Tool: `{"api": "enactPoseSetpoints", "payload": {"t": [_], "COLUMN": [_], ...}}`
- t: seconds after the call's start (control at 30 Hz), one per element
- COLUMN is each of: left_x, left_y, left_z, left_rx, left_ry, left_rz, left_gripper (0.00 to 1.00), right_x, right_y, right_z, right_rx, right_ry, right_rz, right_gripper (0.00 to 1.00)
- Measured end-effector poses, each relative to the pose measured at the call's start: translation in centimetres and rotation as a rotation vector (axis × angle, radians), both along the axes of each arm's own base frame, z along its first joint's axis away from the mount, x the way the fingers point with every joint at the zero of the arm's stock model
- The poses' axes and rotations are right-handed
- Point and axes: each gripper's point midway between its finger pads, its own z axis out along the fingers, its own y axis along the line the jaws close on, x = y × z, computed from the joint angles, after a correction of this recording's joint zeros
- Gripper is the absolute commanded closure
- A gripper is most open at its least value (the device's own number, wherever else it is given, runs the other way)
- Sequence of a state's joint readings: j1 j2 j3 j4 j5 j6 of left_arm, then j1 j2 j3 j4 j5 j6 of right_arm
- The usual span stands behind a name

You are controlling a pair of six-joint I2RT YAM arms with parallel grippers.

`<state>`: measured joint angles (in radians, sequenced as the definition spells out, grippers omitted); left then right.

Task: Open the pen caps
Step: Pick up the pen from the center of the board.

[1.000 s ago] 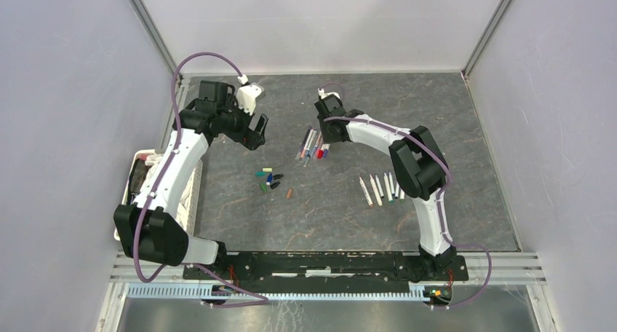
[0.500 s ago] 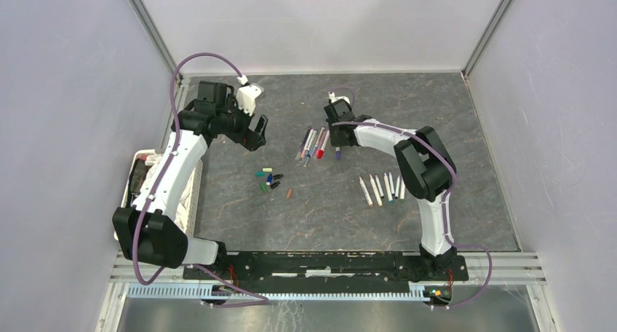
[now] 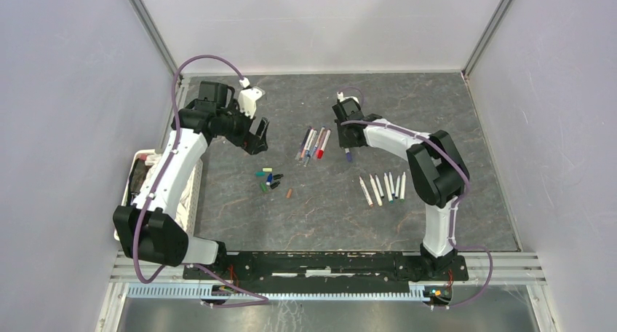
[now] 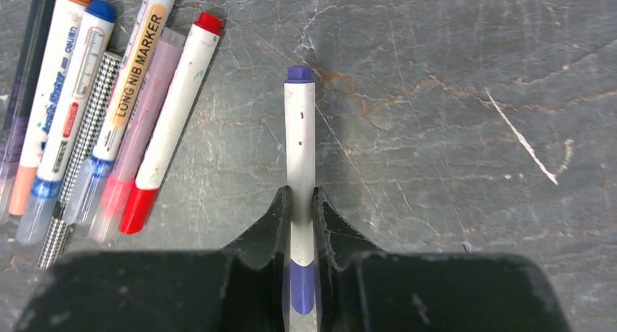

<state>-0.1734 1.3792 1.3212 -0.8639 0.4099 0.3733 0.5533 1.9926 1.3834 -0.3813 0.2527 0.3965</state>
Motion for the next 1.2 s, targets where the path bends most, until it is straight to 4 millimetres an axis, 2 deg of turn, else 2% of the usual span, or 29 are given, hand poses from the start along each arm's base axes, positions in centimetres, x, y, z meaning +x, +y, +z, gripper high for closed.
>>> {"api": "enactPoseSetpoints", "payload": {"t": [0.27,0.5,0.63,0.73,0.97,1.07,1.2], "left_x": [-0.8,-0.7,-0.8,-1.2,-2.5,-3.2,-4.3], "left_y": [-0.6,-1.1,-1.6,-2.3,-4.1,-5.1,-6.5], "left_z": [-0.1,0.7,1.3,1.6,3.1,3.9,4.9], "left_rx": [-0.033,-0.057,-0.088,-0.131,-0.245,-0.298,-0.348], "left_ry": [0.033,0.020,0.020,0.035,0.054,0.064,0.058], "left_rz": [-0.027,-0.043,-0.051,-0.065,-0.125,-0.158,-0.207], "left_gripper": [0.00,0.00,0.00,0.00,0.00,0.00,0.00], "right_x": [-1.6,-2.7,-4.0,-6.1,-8.8,-9.8,-10.6], "right_y": [-0.7,0.4,2.7,5.1,9.0,9.9,11.0], "right_z": [3.3,6.3,8.6,11.4,17.3,18.9,19.8], "right_rx": [0.049,0.147,0.230,0.331,0.564,0.669,0.765], "right_ry": [-0.048,-0.100,-0.157,-0.220,-0.354,-0.392,-0.415], "right_rz": [-0.002,0.006,0.045,0.091,0.125,0.110,0.080], "right_gripper": [1.00,1.00,1.00,1.00,1.00,1.00,1.00]}}
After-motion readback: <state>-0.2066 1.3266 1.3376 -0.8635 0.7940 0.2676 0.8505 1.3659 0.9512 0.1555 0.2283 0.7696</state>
